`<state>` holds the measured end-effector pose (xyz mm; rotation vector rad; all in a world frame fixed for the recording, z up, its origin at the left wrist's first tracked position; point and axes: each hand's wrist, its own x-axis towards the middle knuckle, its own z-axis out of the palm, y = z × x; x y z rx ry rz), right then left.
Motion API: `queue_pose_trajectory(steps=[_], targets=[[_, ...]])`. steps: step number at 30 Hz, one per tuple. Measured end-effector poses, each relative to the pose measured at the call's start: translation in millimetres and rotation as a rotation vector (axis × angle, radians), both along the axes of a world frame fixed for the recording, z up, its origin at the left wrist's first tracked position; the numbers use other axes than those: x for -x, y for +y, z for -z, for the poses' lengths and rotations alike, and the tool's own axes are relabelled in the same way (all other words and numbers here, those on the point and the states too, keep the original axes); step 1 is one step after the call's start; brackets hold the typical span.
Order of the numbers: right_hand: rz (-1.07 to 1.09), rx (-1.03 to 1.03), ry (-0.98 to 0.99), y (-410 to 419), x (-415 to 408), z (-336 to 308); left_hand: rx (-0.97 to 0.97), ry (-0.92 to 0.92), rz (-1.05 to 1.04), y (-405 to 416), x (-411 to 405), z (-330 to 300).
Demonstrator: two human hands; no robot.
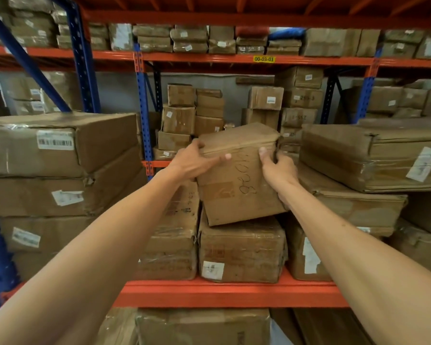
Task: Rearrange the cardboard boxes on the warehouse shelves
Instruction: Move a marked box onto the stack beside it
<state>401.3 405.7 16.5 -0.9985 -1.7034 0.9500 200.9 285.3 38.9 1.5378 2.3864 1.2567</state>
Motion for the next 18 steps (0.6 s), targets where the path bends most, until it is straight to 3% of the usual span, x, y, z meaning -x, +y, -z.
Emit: queue_pose_trajectory(steps=[4, 7, 10, 11, 13, 18], targets=[[-0.141, 0.04, 0.134, 3.8, 5.2, -0.5, -0.199, -0.145, -0.134, -19.9, 18.4, 16.1], [0.027, 0.293, 0.253, 5.5, 10.5, 16.8, -0.231, -0.172, -0.148, -29.4, 26.5, 28.0], [0.058, 0.453, 0.206, 7.1, 13.1, 15.9, -0.252, -0.154, -0.11, -25.3, 21.2, 21.9], [0.06, 0.575, 0.272, 9.4, 9.9, 14.6, -0.258, -0.142, -0.105, -22.5, 18.9, 18.7], [0.008, 0.78, 0.439, 12.5, -0.2, 16.9, -0.266, -0.118, -0.109, -17.0, 15.6, 15.4], [-0.139, 0.91, 0.583, 5.0, -2.9, 39.1, -0.282, -0.172, -0.122, -22.3, 10.5, 20.2]])
